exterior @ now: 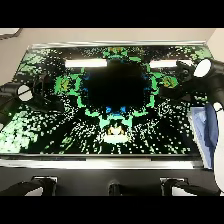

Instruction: Fold the shirts.

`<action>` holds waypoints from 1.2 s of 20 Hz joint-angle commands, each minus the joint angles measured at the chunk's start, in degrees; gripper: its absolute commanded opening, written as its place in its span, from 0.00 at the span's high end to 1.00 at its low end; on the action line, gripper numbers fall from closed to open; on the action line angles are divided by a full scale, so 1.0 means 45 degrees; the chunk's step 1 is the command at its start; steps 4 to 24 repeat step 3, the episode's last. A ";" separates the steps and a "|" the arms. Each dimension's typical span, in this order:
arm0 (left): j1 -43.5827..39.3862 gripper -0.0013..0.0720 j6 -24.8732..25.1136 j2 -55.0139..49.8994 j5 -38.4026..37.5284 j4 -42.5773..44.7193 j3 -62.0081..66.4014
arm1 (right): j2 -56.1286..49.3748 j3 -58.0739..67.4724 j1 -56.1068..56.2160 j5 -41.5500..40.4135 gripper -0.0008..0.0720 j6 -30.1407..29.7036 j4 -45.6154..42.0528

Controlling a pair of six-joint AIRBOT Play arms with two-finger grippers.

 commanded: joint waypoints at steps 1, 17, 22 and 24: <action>-0.0005 0.01 -0.0005 0.0010 0.0010 -0.0010 -0.0005 | -0.0010 0.0000 0.0000 0.0000 0.20 0.0005 0.0000; -0.0005 0.01 -0.0005 0.0010 0.0010 -0.0005 -0.0005 | -0.0010 0.0000 0.0000 0.0000 0.20 0.0005 0.0000; -0.0005 0.01 -0.0005 0.0010 0.0010 -0.0005 -0.0005 | -0.0010 0.0000 0.0000 0.0000 0.20 0.0005 0.0000; -0.0005 0.01 -0.0005 0.0010 0.0010 -0.0005 -0.0005 | -0.0010 0.0000 0.0000 0.0000 0.20 0.0005 0.0000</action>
